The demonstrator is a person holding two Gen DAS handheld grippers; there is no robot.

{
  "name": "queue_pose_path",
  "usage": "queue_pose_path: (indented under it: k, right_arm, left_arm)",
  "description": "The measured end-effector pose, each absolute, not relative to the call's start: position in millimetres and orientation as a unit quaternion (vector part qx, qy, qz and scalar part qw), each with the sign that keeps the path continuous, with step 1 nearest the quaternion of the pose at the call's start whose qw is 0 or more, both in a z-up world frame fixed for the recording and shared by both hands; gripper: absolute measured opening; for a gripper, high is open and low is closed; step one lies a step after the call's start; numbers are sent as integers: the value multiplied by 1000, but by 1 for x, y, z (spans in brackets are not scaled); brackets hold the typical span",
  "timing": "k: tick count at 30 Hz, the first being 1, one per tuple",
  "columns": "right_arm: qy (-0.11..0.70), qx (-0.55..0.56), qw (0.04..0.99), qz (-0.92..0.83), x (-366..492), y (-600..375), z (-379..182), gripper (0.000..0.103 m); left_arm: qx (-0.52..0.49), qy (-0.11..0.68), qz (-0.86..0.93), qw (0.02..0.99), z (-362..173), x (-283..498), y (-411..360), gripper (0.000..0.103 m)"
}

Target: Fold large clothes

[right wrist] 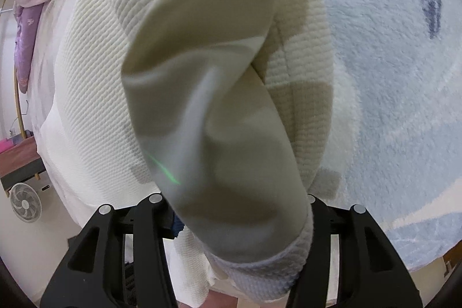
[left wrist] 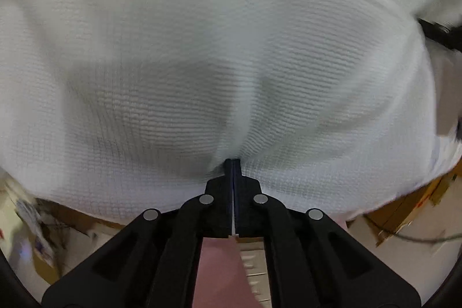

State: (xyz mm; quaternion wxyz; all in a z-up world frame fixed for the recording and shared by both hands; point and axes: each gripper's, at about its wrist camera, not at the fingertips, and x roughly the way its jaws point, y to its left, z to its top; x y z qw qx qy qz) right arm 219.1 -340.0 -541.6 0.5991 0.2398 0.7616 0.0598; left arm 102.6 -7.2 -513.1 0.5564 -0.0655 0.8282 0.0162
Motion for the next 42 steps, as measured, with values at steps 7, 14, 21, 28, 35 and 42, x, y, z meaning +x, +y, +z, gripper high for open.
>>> queue_pose_path:
  k: [7,14,21,28,35,42]
  right_arm:
    - [744,256,616,44,218,-297,-529,21]
    - [704,246,658,105,223,-274,-450,15]
    - [672,185,682,221,229,-185,-355,15]
    - [688,77,661,289,227,-54,-321,15]
    - [726,86,638,241,247,47,-374,20]
    - [698,212,602,325,263,74,-358,68]
  left_arm:
    - [-63,810,19,583,-509,130,-8,1]
    - [-61,800,8,597,-521,134,-12,2]
    - [-140,770,-18,623,-481,120,25,1]
    - [-170,705,0,688,-391,113,108,1]
    - [-180,676,58,712,-361,76,164,1]
    - [-212,678,71,700,-357,45,236,21]
